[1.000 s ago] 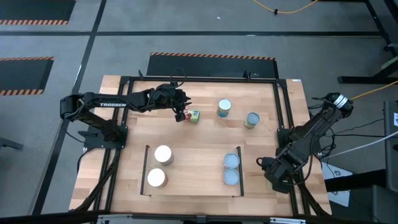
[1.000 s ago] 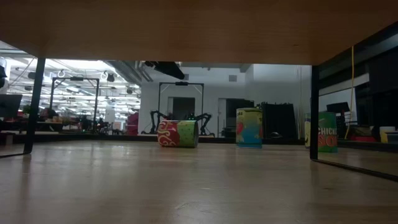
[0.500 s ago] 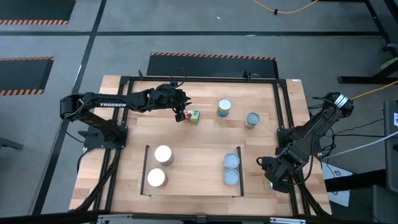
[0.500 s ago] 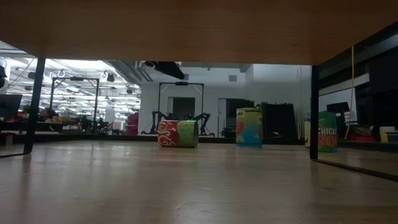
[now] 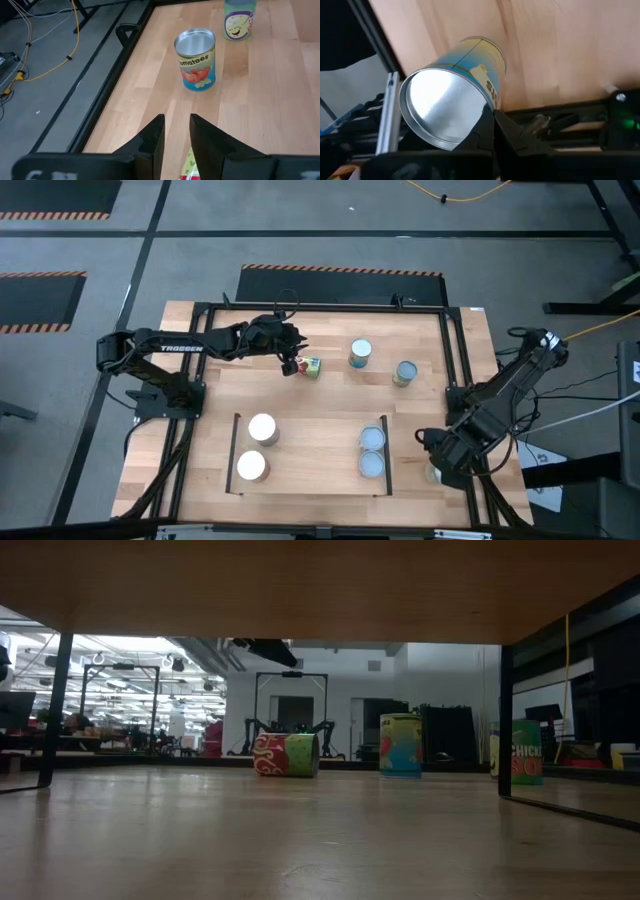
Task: Pick and place cans onto a shelf
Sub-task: Put the canned carrots on the shelf
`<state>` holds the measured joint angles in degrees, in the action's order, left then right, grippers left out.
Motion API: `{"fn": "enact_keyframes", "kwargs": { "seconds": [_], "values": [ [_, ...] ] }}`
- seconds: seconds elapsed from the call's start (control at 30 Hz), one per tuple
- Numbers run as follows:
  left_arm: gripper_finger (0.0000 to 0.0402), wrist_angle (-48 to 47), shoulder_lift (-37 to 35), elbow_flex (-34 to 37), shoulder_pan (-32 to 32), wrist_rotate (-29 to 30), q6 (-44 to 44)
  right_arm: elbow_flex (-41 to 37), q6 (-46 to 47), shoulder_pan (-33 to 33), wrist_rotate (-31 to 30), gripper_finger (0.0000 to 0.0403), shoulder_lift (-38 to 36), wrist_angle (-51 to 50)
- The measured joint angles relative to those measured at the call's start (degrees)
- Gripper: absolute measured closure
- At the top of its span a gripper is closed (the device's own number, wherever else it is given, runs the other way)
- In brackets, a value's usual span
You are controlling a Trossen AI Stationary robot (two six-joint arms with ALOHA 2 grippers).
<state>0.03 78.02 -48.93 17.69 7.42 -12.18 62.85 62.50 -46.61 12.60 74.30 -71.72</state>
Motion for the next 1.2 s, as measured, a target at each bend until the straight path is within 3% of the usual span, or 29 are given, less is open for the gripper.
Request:
{"fn": "enact_keyframes", "kwargs": {
  "seconds": [0.4, 0.67, 0.83, 1.2],
  "values": [
    [0.0318, 0.0, 0.0, 0.0, 0.0, 0.0, 0.0, 20.5, 0.3, 4.5, 2.5, 0.0401, -0.1, -15.7],
    [0.0318, 0.0, 0.0, 0.0, 0.0, 0.0, 0.0, 32.0, 0.0, 10.3, 0.4, 0.0401, -0.1, -16.4],
    [0.0318, 0.0, 0.0, 0.0, 0.0, 0.0, 0.0, 35.6, -0.3, 14.0, -0.1, 0.0401, -0.1, -16.0],
    [0.0318, 0.0, 0.0, 0.0, 0.0, 0.0, 0.0, 36.7, -14.0, 21.8, 3.1, 0.0401, 2.4, -6.6]
  ]
}}
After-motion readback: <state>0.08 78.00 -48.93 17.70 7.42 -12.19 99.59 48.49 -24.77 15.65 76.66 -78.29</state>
